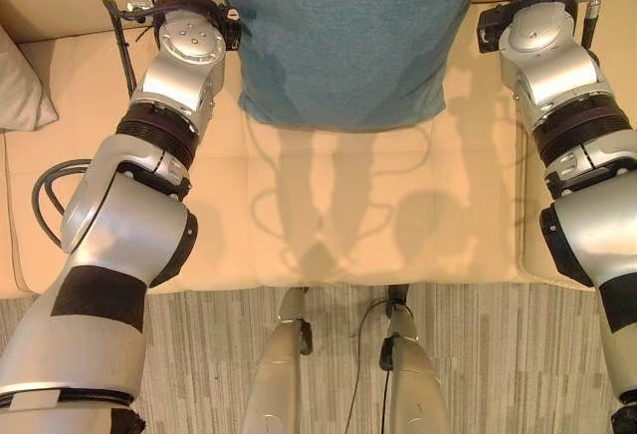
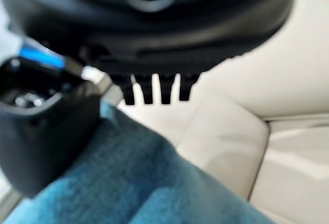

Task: Pick up all the scattered cushions and arrange them neatly on the sofa.

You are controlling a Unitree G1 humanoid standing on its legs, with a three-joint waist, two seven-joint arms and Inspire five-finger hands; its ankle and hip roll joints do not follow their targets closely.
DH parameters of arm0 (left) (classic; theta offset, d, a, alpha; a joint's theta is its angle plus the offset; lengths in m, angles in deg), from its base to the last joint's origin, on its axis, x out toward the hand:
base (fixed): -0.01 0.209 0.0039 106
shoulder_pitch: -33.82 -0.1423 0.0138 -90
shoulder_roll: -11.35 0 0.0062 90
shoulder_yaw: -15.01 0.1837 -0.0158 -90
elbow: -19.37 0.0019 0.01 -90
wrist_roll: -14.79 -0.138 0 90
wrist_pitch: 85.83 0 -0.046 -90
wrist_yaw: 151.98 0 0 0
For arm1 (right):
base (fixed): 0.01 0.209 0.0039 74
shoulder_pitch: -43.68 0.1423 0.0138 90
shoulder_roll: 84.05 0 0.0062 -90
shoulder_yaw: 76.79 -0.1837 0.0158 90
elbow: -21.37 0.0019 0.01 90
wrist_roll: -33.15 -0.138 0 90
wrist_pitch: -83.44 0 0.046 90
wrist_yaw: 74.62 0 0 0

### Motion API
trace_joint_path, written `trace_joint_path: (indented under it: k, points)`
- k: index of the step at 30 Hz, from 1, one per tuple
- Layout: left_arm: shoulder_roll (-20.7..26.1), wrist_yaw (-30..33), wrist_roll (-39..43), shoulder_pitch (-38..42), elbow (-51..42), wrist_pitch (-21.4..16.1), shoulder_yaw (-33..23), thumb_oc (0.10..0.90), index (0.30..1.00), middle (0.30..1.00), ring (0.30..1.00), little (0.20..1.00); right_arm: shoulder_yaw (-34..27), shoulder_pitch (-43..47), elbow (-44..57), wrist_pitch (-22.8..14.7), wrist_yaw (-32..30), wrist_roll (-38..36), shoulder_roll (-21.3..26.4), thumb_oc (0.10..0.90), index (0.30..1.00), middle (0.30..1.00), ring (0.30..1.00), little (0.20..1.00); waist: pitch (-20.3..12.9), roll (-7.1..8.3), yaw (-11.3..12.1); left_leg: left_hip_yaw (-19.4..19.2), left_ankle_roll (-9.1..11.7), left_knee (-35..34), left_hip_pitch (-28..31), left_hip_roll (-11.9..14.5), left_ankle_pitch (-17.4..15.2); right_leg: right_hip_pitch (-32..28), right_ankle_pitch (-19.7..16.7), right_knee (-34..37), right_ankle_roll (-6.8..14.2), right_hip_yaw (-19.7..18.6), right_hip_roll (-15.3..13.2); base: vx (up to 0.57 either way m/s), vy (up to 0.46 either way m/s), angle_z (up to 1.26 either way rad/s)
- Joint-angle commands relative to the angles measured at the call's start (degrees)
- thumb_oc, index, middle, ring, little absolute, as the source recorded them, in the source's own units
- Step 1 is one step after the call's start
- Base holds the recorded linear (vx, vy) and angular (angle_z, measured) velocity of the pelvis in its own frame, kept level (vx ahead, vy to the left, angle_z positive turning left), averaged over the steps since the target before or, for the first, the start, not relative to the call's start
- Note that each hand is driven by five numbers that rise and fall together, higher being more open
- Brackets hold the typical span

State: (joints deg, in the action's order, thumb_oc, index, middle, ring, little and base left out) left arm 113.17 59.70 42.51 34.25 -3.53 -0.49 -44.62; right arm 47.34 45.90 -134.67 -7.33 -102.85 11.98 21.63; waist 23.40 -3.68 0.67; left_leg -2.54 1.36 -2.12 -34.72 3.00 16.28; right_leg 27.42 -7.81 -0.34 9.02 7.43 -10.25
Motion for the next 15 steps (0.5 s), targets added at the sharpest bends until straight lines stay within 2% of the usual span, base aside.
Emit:
trace_joint_path:
  k: [1,2,3,6,7,11,13,14,15]
  points:
    - [2.9,8.2,-2.9,0.6,7.5,0.5,-4.3,0.8,0.9,0.9,0.9,0.9,-6.0,-3.1,0.3,-6.3,-6.0,-10.6,-0.3,0.8,0.9,0.9,0.9,0.9,-4.4,0.29,0.2,-0.2,5.0,5.9,-1.3,1.5,-8.4,-1.6,2.2,-2.1,3.1,-1.1,-2.9,0.02,0.006,-0.05]
    - [2.9,8.2,-2.9,0.6,7.5,0.4,-4.1,0.8,0.9,0.9,0.9,0.9,-6.2,-3.4,0.5,-6.4,-6.0,-10.6,-0.3,0.8,0.9,0.9,0.9,0.9,-4.5,0.49,0.2,-0.2,5.0,5.9,-1.3,1.5,-8.5,-1.6,2.2,-2.1,3.1,-1.1,-3.0,0.04,0.016,-0.05]
    - [3.2,7.7,-1.6,0.0,8.2,0.8,-5.3,0.8,0.9,0.9,0.9,0.9,-10.6,-4.7,3.4,-10.1,-5.9,-17.4,-1.4,0.8,0.9,0.9,0.9,0.9,-4.7,0.19,0.0,-0.2,4.9,5.9,-1.0,1.5,-8.8,-1.6,2.4,-2.1,3.1,-1.2,-3.0,0.03,0.011,-0.03]
    - [3.4,6.9,-0.1,-0.5,7.8,0.6,-6.5,0.8,0.9,0.9,0.9,0.9,-13.2,-6.1,6.0,-12.3,-5.1,-21.4,-1.9,0.8,0.9,0.9,0.9,0.9,-5.0,0.06,-0.1,-0.3,4.9,6.1,-0.8,1.4,-9.1,-1.8,2.7,-2.3,3.0,-1.2,-3.0,0.02,0.005,-0.01]
    - [3.5,5.9,1.9,-0.9,7.3,0.0,-7.8,0.8,0.9,0.9,0.9,0.9,-15.1,-6.9,7.8,-14.0,-3.6,-25.9,-2.0,0.8,0.9,0.9,0.9,0.9,-5.2,-0.08,0.0,-0.2,4.9,6.4,-0.6,1.4,-9.5,-2.0,3.0,-2.4,2.9,-1.2,-3.0,0.0,0.0,0.0]
    - [3.7,3.4,7.1,-0.4,7.3,-0.8,-9.6,0.8,0.9,0.9,0.9,0.9,-15.8,-7.6,8.9,-14.7,-2.0,-29.3,-2.3,0.8,0.9,0.9,0.9,0.9,-5.5,-0.09,-0.2,-0.2,4.9,6.7,-0.3,1.5,-9.8,-2.2,3.2,-2.6,2.8,-1.3,-3.0,0.0,0.0,0.0]
    - [4.5,1.6,9.9,0.1,6.9,-1.2,-10.1,0.8,0.9,0.9,0.9,0.9,-14.8,-8.1,9.3,-13.7,-0.9,-29.1,-1.6,0.8,0.9,0.9,0.9,0.9,-5.5,-0.15,-0.2,-0.2,5.0,6.8,-0.1,1.5,-9.8,-2.3,3.3,-2.9,2.8,-1.3,-3.0,0.0,0.0,0.0]
    - [5.4,-0.6,15.1,0.9,5.5,-2.3,-11.1,0.8,0.9,0.9,0.9,0.9,-14.2,-9.0,11.0,-12.8,-0.1,-28.6,-0.6,0.8,0.9,0.9,0.9,0.9,-5.6,-0.36,-0.3,-0.3,5.0,6.8,0.3,1.6,-9.9,-2.3,3.6,-3.2,2.8,-1.4,-3.1,0.0,0.0,0.0]
    - [5.5,-0.8,15.3,0.9,5.5,-2.3,-11.1,0.8,0.9,0.9,0.9,0.9,-14.2,-9.1,11.1,-12.7,-0.2,-28.6,-0.6,0.8,0.9,0.9,0.9,0.9,-5.6,-0.4,-0.3,-0.3,5.0,6.8,0.3,1.6,-9.9,-2.4,3.6,-3.2,2.8,-1.4,-3.1,0.0,0.0,0.0]
